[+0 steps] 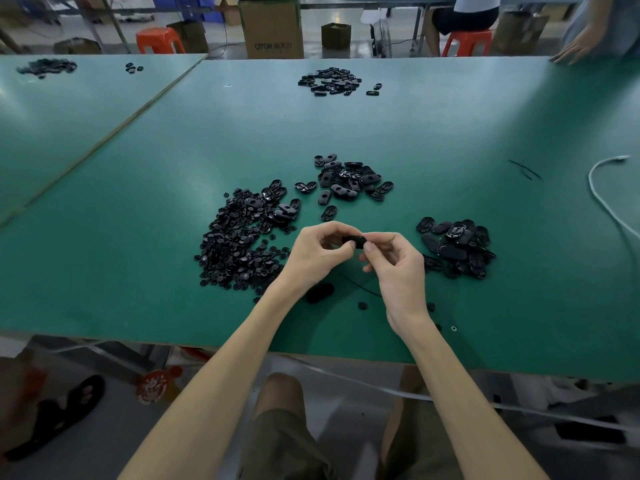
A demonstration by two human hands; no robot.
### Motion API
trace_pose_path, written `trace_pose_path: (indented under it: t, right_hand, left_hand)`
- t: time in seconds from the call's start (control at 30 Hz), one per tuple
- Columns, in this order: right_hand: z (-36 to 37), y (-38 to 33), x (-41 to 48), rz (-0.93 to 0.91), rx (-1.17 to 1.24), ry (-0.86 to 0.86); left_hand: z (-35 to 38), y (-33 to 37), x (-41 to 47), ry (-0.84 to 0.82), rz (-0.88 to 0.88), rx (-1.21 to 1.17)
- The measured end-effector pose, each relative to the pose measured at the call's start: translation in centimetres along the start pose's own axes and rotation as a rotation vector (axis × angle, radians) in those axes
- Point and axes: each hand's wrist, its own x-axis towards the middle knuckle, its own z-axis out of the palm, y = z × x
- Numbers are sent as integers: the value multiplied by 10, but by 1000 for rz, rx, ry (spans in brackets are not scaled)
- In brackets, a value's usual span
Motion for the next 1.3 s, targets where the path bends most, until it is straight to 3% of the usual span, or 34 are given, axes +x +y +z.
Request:
trace_pose_path:
  t: [0.77,1.07,1.3]
  right_hand:
    - [2,0,2,25,-24,-4]
    - [0,2,4,26,-5,64]
    - [0,1,4,31,-21,57]
  left_hand:
    - [1,-1,-1,27,-29,46]
    - [-5,2,1,-59,-34,-71]
    - [-9,4,1,-57,-23,14]
